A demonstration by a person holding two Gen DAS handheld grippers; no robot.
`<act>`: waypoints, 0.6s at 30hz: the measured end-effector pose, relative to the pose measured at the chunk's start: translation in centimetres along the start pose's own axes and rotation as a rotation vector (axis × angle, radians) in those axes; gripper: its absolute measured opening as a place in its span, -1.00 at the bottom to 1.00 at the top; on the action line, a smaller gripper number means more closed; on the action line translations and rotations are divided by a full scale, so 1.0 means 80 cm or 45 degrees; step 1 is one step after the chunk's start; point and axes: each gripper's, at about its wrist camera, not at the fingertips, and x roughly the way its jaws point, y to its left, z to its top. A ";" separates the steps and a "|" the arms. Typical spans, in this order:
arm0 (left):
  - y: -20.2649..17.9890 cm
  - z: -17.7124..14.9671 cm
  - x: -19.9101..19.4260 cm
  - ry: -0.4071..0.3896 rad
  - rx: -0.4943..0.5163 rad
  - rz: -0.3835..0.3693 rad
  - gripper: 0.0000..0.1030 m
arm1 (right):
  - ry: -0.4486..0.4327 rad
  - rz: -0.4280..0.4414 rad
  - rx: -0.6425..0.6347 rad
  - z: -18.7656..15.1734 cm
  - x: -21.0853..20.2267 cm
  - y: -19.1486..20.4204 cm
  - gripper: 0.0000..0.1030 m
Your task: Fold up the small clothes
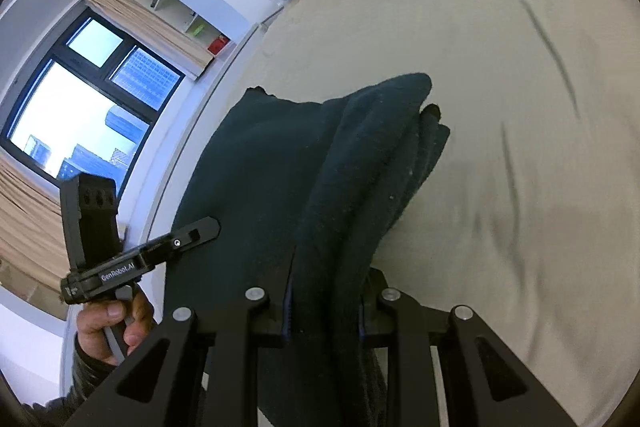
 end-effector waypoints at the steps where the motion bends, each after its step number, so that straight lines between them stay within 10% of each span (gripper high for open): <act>1: 0.011 -0.011 -0.002 0.008 -0.005 0.001 -0.33 | 0.015 -0.011 0.002 -0.007 0.007 -0.002 -0.53; 9: 0.068 -0.045 0.060 -0.007 -0.090 -0.001 0.19 | 0.024 0.006 0.181 -0.045 0.046 -0.058 -0.09; 18: 0.052 -0.057 -0.001 -0.213 -0.033 0.182 0.21 | -0.157 -0.122 0.196 -0.054 -0.025 -0.057 0.05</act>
